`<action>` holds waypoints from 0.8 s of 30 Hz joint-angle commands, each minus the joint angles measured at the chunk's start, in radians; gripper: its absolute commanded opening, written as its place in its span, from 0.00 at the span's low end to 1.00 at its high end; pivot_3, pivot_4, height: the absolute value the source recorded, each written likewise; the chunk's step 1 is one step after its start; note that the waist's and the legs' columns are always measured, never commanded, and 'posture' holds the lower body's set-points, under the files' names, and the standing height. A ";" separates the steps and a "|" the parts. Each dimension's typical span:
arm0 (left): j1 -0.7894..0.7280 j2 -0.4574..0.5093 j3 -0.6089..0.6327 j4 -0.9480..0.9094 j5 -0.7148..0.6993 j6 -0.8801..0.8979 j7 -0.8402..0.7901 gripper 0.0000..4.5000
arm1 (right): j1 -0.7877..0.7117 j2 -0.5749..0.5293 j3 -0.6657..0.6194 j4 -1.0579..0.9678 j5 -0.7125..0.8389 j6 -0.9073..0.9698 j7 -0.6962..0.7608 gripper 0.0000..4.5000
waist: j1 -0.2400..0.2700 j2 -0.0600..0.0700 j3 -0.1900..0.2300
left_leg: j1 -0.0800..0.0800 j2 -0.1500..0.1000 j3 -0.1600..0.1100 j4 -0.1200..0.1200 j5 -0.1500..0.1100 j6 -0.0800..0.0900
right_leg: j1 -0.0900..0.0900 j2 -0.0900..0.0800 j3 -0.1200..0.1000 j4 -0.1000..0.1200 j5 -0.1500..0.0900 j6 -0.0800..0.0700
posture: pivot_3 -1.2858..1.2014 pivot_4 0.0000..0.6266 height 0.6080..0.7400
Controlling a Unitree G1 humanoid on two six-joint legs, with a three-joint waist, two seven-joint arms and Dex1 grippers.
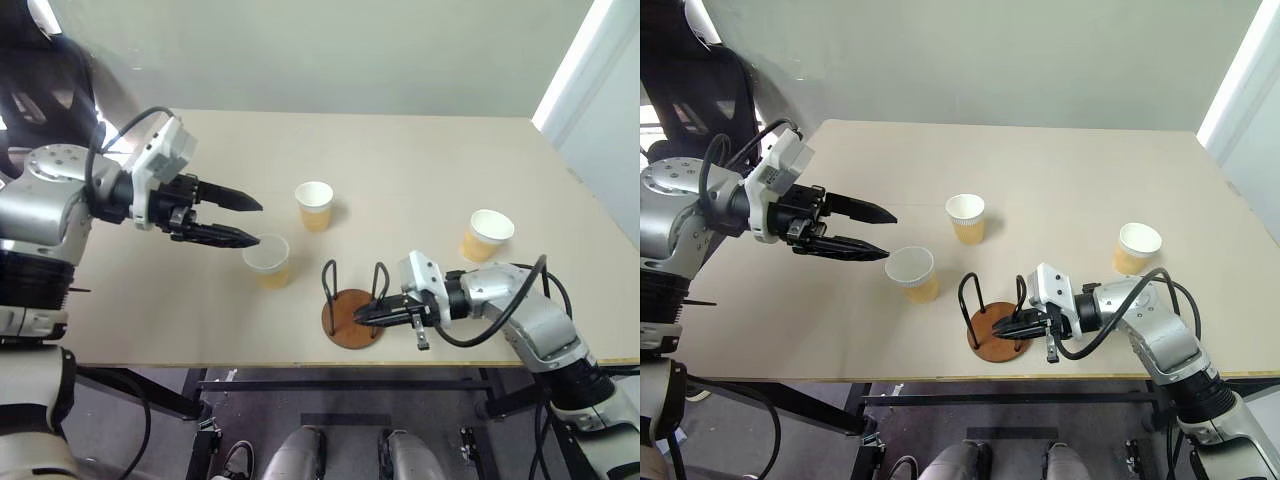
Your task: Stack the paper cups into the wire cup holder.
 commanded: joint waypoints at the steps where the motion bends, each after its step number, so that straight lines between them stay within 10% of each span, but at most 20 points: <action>1: -0.006 0.024 0.021 -0.020 -0.020 -0.004 -0.030 0.75 | -0.026 -0.009 -0.001 0.012 -0.019 -0.053 0.039 0.01 | 0.000 0.000 0.000 | 0.000 0.000 0.000 0.000 0.000 0.000 | 0.000 0.000 0.000 0.000 0.000 0.000 | 0.52 0.24 1.00; 15: -0.010 0.025 0.018 -0.017 -0.012 -0.006 -0.030 0.75 | -0.044 0.013 -0.011 0.080 -0.073 -0.102 0.049 0.01 | 0.000 0.000 0.000 | 0.000 0.000 -0.001 -0.001 0.001 0.000 | 0.000 0.000 -0.001 0.000 0.000 -0.001 | 0.52 0.24 1.00; 24: -0.018 0.016 0.012 -0.004 -0.008 -0.016 -0.030 0.75 | -0.049 -0.004 -0.014 0.082 -0.076 -0.092 0.059 0.60 | 0.000 0.000 0.000 | 0.000 0.000 -0.002 -0.001 0.002 -0.001 | 0.000 0.000 -0.002 0.001 0.000 -0.001 | 0.52 0.24 1.00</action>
